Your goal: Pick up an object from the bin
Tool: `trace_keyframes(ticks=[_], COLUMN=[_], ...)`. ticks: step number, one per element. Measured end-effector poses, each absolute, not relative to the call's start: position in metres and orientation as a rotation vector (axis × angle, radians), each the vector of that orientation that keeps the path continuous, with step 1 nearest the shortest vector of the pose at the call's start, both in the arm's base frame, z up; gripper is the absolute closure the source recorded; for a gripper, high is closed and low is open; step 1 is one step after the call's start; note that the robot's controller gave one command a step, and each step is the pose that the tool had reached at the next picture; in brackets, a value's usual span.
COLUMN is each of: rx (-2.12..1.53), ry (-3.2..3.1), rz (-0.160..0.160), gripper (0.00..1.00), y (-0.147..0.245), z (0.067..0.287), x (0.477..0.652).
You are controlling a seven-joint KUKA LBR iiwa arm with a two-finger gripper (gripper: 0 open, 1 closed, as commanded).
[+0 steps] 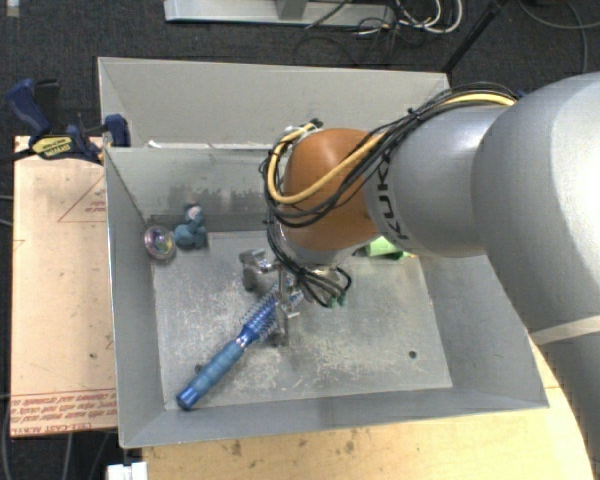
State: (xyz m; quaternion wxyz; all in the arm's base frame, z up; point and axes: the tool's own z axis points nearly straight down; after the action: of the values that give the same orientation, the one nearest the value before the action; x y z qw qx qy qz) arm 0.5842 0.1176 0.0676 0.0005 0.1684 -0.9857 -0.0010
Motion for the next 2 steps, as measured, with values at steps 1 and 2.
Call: trace_keyframes(ticks=[1, 2], rx=[0.824, 1.059], ry=[-3.036, -2.961], rz=[-0.002, -0.002], gripper=[0.00, 0.00], y=[0.1217, 0.1266], z=[0.1007, 0.1073], x=[0.5769, 0.5814])
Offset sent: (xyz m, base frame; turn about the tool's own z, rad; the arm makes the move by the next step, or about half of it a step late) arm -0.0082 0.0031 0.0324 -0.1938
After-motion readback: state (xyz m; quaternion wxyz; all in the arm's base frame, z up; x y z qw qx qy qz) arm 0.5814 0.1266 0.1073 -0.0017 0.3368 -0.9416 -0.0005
